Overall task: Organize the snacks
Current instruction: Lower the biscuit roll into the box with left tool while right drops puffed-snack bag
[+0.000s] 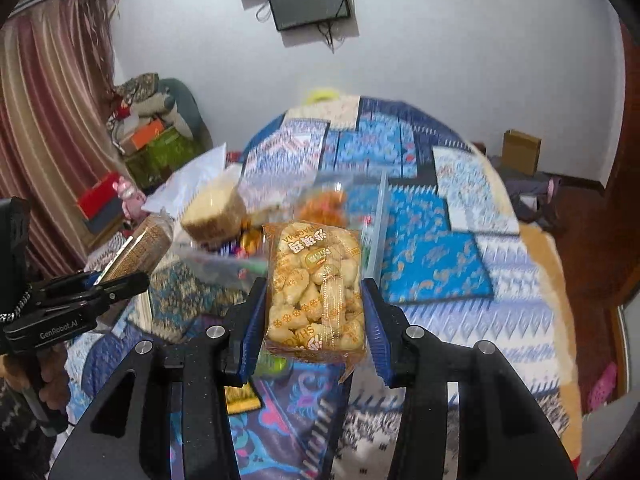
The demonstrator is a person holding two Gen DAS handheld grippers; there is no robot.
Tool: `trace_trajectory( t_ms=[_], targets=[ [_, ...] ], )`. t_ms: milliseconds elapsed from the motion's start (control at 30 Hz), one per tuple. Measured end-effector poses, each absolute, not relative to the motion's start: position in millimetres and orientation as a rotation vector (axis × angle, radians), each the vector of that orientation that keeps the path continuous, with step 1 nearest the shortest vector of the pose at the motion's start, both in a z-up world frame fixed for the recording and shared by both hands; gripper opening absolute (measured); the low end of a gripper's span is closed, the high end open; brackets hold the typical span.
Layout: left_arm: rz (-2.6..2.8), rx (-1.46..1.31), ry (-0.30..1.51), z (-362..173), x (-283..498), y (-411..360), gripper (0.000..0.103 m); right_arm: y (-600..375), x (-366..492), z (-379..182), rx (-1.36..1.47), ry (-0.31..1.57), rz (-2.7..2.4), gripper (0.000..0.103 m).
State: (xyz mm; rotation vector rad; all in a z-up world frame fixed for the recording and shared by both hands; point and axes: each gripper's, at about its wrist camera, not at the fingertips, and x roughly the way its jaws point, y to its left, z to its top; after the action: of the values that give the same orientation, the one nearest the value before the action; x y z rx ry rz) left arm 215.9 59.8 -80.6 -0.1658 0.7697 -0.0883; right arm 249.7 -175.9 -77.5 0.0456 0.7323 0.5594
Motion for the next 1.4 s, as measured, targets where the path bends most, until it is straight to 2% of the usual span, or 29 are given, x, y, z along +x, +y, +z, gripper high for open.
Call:
trace_trajectory(
  t_ms=[333, 867, 933, 1033, 1400],
  targets=[
    [-0.095, -0.17, 0.743, -63.8, 278.4, 43.9, 0.036, -169.6, 291.6, -54.4, 0.06, 0.66, 0.54, 0.042],
    [-0.068, -0.188, 0.874, -115.3, 374.0, 28.6, 0.036, -141.4, 364.8, -90.6, 0.07, 0.746, 0.515, 0.042],
    [-0.062, -0.204, 0.876, -118.2, 375.9, 29.1, 0.036, -138.2, 368.1, -95.7, 0.058, 0.764, 0.522, 0.043],
    [-0.048, -0.181, 0.838, -112.4, 371.2, 29.4, 0.044, -137.8, 366.2, -97.3, 0.036, 0.767, 0.506, 0.045],
    [-0.067, -0.139, 0.784, -77.8, 321.5, 29.5, 0.048, -154.2, 336.8, -66.3, 0.036, 0.721, 0.538, 0.047]
  ],
)
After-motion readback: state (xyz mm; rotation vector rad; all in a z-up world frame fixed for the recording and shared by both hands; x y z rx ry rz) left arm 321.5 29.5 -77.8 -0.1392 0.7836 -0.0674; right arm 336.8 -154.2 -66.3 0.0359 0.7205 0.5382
